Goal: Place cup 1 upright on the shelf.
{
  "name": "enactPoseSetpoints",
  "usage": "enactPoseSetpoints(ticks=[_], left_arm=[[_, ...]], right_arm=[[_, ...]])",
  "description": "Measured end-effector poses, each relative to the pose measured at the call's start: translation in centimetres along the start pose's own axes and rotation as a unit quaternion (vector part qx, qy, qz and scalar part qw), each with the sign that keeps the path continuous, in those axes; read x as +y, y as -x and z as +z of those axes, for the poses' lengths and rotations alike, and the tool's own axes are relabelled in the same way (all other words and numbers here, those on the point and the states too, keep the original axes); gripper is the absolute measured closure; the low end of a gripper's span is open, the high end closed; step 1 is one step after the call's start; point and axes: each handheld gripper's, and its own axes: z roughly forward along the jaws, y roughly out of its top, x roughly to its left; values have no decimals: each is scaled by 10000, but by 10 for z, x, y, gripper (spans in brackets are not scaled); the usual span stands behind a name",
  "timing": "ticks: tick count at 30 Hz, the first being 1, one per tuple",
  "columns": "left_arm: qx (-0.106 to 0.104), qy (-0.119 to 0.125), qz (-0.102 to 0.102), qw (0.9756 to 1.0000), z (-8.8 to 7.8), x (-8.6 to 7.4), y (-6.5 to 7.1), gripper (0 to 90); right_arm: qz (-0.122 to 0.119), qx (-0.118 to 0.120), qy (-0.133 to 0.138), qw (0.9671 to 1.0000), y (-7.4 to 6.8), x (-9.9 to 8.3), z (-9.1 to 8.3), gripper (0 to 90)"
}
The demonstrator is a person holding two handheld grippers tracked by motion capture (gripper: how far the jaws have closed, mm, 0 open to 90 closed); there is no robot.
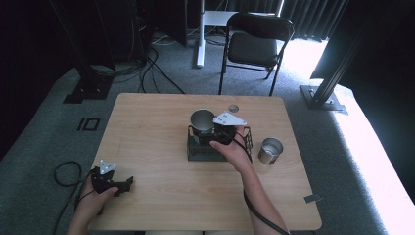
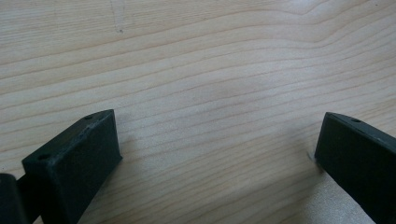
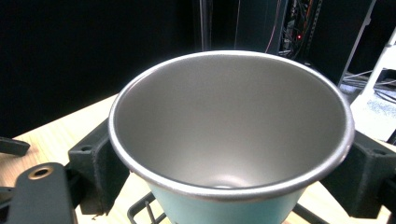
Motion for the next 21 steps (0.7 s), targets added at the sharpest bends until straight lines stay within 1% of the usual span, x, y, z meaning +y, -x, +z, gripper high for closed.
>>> enactPoseSetpoints(ticks=[6,8,13,21], left_arm=[[0,0,-6,10000,0,0,0,5],[-1,-1,-4,10000,0,0,0,5],[-1,-1,-5,10000,0,0,0,5],[-1,-1,-3,10000,0,0,0,5]], right_arm=[[-7,-86,-75,9999,0,-10,11,127],[37,-70,-86,9999,-1,-12,13,127],[-4,-43,-173,9998,-4,-18,20,127],[83,-30,-219,9997,-4,-27,23,127]])
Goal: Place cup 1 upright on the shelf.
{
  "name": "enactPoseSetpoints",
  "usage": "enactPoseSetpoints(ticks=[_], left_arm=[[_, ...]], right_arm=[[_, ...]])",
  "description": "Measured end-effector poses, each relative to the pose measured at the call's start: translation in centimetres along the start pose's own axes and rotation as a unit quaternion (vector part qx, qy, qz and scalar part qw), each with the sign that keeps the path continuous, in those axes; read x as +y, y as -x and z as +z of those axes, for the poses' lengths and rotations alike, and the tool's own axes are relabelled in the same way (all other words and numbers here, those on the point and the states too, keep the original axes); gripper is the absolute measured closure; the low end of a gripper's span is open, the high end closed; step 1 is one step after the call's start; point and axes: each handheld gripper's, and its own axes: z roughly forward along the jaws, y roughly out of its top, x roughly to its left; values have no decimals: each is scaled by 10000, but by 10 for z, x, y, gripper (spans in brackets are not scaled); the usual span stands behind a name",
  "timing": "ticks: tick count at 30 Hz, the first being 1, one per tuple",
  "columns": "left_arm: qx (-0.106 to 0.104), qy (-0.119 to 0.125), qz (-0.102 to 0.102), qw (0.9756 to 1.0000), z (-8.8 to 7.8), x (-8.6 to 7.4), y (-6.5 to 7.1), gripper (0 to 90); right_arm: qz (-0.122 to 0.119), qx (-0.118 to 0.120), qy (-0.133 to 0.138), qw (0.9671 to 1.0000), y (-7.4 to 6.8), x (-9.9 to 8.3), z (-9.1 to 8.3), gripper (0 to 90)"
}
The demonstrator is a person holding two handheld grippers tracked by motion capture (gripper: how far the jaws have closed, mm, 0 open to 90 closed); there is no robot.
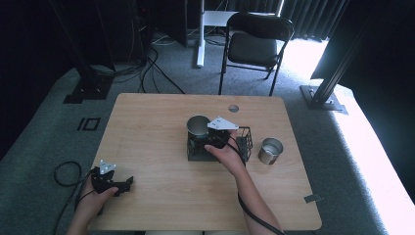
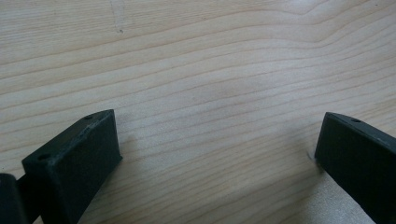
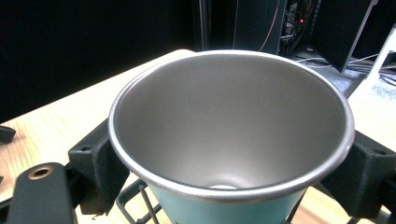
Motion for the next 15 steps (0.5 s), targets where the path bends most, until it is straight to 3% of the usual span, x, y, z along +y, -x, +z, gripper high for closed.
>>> enactPoseSetpoints(ticks=[9,15], left_arm=[[0,1,-1,10000,0,0,0,5],[0,-1,0,10000,0,0,0,5]], right_arm=[[-2,-31,-11,10000,3,-5,-1,127],[140,-19,22,9999,6,-7,-3,127]])
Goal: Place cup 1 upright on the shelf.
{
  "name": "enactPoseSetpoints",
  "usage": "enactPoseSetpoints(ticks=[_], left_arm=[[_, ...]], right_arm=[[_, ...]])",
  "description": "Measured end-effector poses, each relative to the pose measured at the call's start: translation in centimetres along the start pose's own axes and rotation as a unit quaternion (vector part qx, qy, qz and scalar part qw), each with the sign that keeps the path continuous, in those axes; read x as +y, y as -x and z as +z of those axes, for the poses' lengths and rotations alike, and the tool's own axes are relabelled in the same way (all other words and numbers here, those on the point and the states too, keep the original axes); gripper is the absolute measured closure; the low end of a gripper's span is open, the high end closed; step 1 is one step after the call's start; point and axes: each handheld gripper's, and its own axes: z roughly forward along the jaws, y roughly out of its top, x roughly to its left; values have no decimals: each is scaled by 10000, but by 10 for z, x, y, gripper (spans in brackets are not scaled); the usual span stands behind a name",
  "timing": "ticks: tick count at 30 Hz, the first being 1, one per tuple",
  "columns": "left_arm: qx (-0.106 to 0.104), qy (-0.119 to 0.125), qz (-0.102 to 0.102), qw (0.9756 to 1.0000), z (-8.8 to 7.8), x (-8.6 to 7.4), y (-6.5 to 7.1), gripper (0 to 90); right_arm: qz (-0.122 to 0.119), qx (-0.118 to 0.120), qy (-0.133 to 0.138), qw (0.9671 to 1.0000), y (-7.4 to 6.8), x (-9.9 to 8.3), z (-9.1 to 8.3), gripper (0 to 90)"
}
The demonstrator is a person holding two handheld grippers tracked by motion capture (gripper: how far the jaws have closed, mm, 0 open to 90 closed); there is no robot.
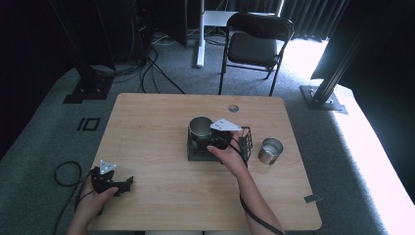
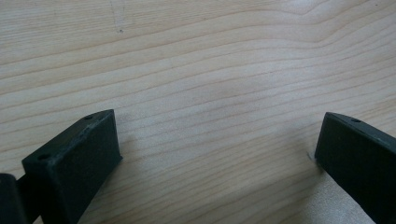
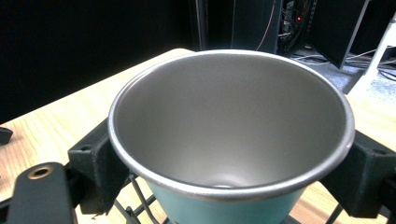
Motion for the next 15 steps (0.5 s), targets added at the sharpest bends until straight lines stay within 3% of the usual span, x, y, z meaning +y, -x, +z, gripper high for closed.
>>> enactPoseSetpoints(ticks=[10,15], left_arm=[[0,0,-1,10000,0,0,0,5],[0,1,-1,10000,0,0,0,5]], right_arm=[[-18,200,-1,9998,5,0,0,124],[-3,89,8,10000,6,0,-2,120]])
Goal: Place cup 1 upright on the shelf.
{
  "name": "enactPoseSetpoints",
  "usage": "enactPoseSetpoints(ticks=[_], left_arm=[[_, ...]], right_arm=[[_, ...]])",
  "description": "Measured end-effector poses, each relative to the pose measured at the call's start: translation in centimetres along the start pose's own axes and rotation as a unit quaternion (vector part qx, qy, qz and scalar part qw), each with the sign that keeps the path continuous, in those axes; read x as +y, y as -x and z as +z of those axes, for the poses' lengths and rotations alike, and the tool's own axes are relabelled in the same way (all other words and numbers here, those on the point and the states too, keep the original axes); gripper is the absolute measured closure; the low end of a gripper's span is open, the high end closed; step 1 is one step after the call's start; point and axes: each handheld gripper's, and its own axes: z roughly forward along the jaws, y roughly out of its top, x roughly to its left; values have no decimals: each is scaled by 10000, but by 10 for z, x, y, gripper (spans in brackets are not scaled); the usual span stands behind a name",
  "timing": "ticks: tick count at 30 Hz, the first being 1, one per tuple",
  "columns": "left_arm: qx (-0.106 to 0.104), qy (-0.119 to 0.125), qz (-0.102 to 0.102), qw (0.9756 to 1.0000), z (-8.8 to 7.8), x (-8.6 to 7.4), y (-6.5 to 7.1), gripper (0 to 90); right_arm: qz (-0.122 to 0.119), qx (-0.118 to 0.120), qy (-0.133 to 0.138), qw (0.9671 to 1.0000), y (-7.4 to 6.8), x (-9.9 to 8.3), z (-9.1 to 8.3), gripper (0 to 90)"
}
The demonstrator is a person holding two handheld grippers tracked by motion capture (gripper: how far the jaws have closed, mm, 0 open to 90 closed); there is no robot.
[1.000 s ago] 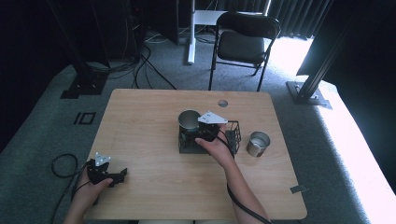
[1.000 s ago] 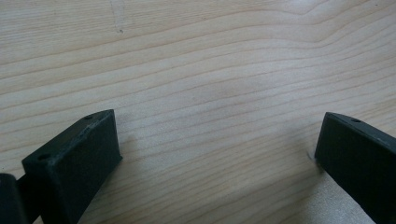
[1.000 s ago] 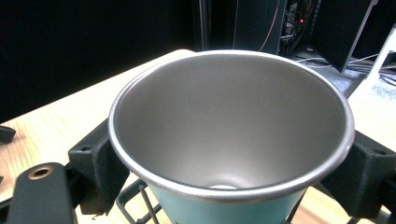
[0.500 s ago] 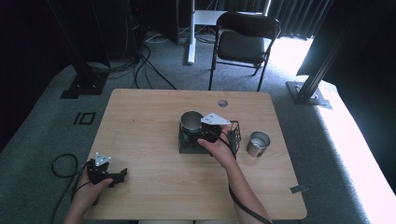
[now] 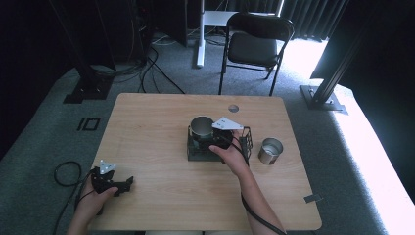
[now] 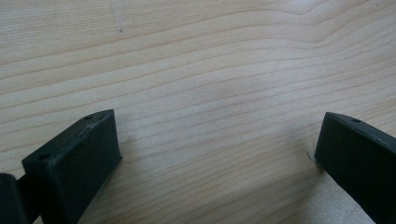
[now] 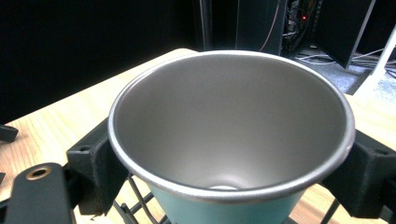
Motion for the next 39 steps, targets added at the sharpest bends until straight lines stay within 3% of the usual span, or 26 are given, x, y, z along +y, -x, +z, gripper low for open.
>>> enactPoseSetpoints(ticks=[39], left_arm=[[0,0,-1,10000,0,0,0,5]], right_arm=[[-293,-111,67,9995,2,-10,-39,106]])
